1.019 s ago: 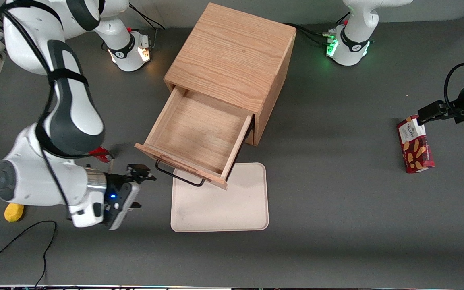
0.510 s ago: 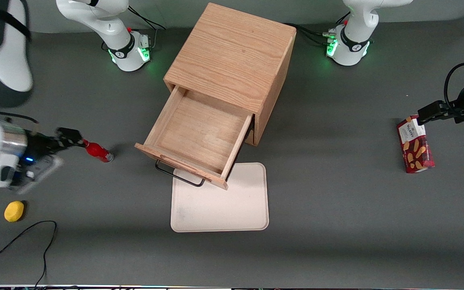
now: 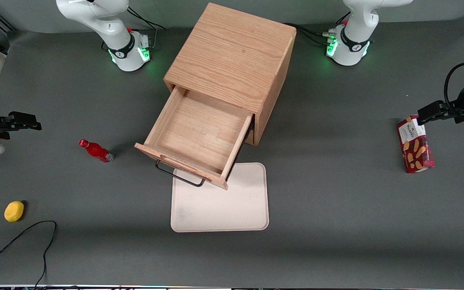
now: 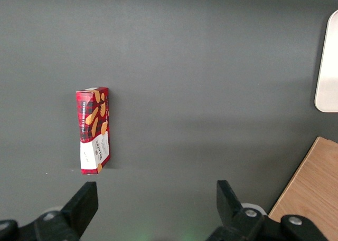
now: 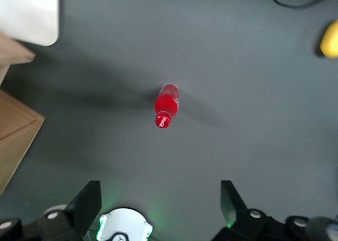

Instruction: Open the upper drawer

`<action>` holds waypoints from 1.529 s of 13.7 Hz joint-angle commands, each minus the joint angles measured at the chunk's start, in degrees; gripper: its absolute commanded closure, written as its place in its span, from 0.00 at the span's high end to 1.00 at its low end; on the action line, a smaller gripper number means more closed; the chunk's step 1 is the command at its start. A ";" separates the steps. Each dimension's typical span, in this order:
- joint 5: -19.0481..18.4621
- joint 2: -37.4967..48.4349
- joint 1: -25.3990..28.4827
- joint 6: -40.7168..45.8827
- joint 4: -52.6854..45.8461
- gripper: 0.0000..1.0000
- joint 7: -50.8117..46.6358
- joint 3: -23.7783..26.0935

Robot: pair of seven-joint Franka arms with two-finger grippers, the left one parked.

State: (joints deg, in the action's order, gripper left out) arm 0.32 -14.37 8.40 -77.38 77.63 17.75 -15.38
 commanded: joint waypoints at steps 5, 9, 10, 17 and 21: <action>-0.41 3.99 2.06 -5.14 3.66 1.00 -8.96 -0.62; -0.05 12.78 3.54 -10.50 14.90 1.00 -10.44 -0.44; -0.23 14.01 3.72 -10.94 16.49 1.00 -12.54 -0.18; 0.29 21.50 -7.59 -14.64 26.08 1.00 -13.53 11.84; 1.43 16.24 -14.47 -13.24 20.04 1.00 -12.91 19.24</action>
State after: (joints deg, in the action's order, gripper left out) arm 0.32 5.12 -4.60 -90.75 101.29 5.46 2.13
